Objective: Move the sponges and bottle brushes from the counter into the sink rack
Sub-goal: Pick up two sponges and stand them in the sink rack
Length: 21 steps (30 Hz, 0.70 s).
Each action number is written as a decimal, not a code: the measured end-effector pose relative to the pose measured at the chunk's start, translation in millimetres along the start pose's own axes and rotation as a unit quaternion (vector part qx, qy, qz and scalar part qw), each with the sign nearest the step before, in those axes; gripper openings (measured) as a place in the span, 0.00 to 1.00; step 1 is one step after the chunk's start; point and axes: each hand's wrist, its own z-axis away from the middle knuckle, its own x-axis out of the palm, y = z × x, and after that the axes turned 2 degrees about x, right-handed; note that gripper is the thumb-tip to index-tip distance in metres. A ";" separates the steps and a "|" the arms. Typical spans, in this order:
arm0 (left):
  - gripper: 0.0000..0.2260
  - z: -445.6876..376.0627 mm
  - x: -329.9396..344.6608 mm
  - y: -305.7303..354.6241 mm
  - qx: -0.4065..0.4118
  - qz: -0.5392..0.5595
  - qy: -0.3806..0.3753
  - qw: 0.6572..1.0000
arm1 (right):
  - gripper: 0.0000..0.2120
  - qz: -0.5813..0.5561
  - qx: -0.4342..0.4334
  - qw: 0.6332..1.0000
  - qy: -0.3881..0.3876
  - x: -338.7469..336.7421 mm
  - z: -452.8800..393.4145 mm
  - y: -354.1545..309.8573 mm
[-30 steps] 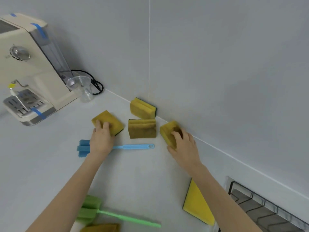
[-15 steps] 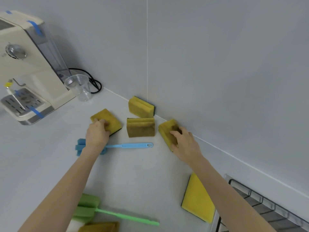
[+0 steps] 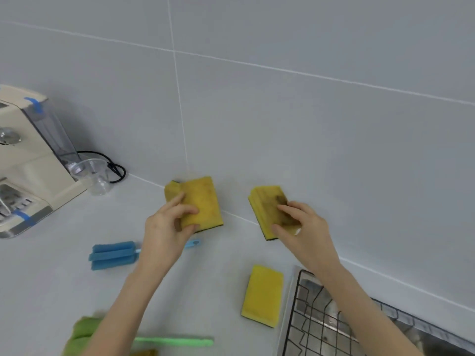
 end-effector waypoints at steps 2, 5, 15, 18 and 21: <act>0.12 16.4 16.7 20.2 0.044 0.016 -0.030 0.998 | 0.19 -0.023 0.028 0.998 0.046 -25.7 22.2 6.9; 0.13 41.7 45.1 46.8 0.100 0.054 -0.090 0.989 | 0.18 -0.064 0.073 0.990 0.105 -56.8 62.3 25.1; 0.11 127.4 139.3 106.6 0.132 0.075 -0.262 0.953 | 0.18 -0.044 0.188 0.966 0.174 -93.2 179.7 103.9; 0.09 148.9 170.0 98.8 0.130 0.030 -0.309 0.942 | 0.19 -0.047 0.227 0.957 0.176 -80.8 200.2 133.0; 0.09 161.3 193.1 87.5 0.115 -0.004 -0.336 0.935 | 0.19 -0.027 0.250 0.954 0.166 -59.3 208.6 157.4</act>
